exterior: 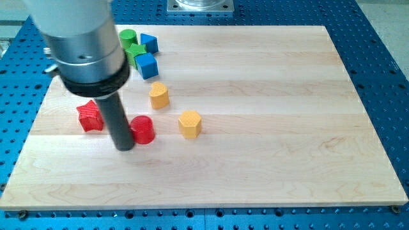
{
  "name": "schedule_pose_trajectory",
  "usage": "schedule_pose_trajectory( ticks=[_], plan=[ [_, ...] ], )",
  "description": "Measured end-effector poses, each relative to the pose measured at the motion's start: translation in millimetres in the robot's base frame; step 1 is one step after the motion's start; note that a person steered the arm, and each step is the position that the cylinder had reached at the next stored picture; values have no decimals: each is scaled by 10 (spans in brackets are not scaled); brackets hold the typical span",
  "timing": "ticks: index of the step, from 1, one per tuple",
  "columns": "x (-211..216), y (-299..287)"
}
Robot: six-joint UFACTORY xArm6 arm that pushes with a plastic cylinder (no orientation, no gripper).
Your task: Touch the left side of the red star
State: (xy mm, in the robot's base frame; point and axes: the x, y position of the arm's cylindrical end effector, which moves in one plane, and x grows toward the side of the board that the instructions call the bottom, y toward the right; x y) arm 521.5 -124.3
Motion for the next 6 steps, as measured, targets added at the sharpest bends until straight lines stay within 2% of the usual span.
schedule_pose_trajectory(
  ticks=[1, 2, 3, 4, 6],
  plan=[
    [-62, -208],
    [308, -928],
    [49, -1160],
    [-358, -1109],
    [-767, -1040]
  ],
)
